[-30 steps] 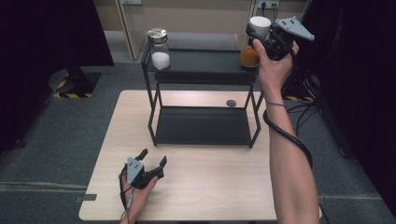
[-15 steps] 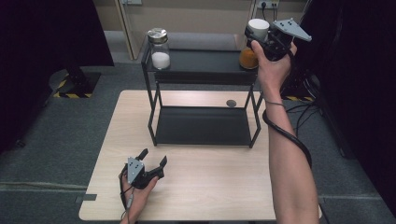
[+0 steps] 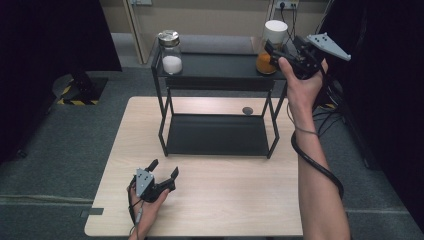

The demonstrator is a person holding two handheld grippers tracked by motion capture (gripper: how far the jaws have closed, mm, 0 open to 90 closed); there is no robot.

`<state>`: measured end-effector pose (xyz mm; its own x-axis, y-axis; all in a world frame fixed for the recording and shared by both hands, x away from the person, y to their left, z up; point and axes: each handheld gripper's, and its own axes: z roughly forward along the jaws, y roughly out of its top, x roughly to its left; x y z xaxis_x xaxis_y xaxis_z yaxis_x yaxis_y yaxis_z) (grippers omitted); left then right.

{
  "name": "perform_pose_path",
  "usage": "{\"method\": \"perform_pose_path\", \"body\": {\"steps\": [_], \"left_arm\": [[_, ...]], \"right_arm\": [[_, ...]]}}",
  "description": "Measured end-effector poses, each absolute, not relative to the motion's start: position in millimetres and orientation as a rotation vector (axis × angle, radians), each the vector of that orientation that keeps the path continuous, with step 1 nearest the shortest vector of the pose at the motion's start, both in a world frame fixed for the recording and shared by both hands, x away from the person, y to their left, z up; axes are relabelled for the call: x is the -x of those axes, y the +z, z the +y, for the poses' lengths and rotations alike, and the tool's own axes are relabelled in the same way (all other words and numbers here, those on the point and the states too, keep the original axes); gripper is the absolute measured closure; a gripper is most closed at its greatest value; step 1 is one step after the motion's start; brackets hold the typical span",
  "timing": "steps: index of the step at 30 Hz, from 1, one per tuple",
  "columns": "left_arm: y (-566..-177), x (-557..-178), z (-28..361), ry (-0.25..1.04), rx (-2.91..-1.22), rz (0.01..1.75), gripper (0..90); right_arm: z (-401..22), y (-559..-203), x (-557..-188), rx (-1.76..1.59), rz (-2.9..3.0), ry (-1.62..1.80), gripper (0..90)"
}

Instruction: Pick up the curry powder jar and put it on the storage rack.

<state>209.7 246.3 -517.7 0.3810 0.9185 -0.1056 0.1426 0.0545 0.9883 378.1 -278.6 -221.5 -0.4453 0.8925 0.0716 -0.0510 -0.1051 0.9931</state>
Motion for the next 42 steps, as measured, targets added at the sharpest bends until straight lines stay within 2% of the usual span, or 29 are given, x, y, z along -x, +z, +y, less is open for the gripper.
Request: {"method": "perform_pose_path", "body": {"steps": [22, 42], "left_arm": [[-518, -210, 245, 0.793, -1.402, 1.039, 16.1], [-518, -210, 245, 0.795, -1.4, 1.039, 16.1]], "right_arm": [[-287, -265, -299, -0.872, 1.562, 1.599, 2.8], [-289, -300, -270, -0.867, 1.61, 1.569, 2.8]]}}
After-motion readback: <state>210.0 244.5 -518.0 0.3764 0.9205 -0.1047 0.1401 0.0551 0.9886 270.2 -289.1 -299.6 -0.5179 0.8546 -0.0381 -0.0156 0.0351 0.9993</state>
